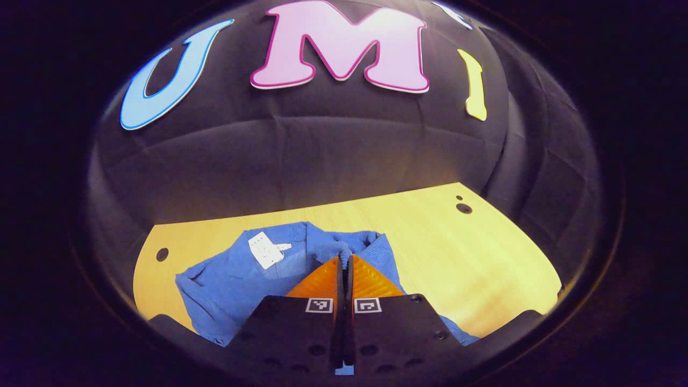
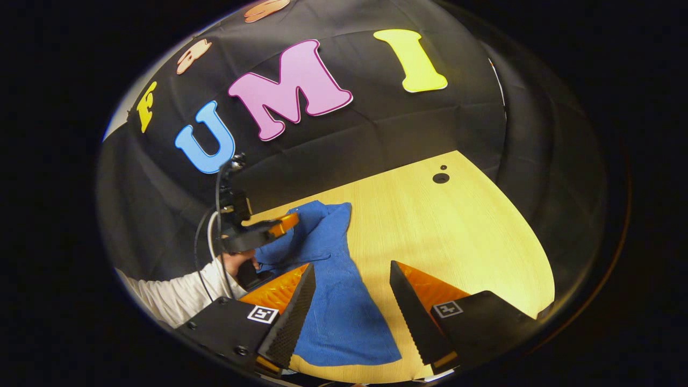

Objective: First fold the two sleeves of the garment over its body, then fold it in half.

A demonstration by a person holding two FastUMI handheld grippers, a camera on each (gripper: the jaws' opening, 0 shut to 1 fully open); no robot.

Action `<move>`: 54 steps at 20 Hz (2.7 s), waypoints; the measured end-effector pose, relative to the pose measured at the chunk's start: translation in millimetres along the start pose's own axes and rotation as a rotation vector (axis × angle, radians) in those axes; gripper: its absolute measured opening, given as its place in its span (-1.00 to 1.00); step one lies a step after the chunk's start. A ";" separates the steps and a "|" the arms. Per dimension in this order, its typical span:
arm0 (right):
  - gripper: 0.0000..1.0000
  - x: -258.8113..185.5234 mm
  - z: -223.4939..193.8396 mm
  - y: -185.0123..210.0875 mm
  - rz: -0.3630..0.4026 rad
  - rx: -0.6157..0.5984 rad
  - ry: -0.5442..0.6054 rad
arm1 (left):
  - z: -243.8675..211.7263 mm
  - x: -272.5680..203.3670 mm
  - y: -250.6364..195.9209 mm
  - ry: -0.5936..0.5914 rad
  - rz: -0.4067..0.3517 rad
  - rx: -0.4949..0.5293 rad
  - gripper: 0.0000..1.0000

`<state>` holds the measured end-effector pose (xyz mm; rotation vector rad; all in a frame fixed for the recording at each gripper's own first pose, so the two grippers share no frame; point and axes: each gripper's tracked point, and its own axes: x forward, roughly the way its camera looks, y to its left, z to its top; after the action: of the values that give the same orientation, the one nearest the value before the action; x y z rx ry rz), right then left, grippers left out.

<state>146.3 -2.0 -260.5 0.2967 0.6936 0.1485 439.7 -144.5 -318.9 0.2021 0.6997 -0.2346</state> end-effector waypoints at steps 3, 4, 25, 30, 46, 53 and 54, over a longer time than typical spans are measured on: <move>0.77 2.7 -4.7 -9.3 -0.001 -0.002 0.014 | -13.5 15.7 -7.4 0.033 0.015 -0.009 -1.00; 0.77 4.8 -6.8 -11.7 0.000 0.000 0.021 | -13.6 17.7 -9.2 0.036 0.018 0.000 -1.00; 0.77 6.7 -47.1 5.5 0.015 -0.043 0.081 | -66.7 -216.7 66.3 -0.116 0.082 -0.204 0.73; 0.77 7.9 -87.2 16.9 0.012 -0.090 0.182 | -183.1 -274.4 118.7 0.121 0.221 -0.283 0.74; 0.80 -8.9 -214.7 -23.4 -0.136 -0.196 0.596 | -367.9 -301.6 123.2 0.658 0.203 -0.439 0.75; 0.67 -10.1 -241.2 -47.5 -0.192 -0.251 0.667 | -379.7 -300.3 122.8 0.693 0.198 -0.414 0.75; 0.67 -8.5 -242.6 -48.8 -0.196 -0.248 0.673 | -380.5 -299.5 123.7 0.697 0.203 -0.408 0.75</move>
<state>-15.6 3.0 -447.8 -0.0727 1.3529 0.1453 20.0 116.3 -393.9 -0.0461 1.3894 0.1909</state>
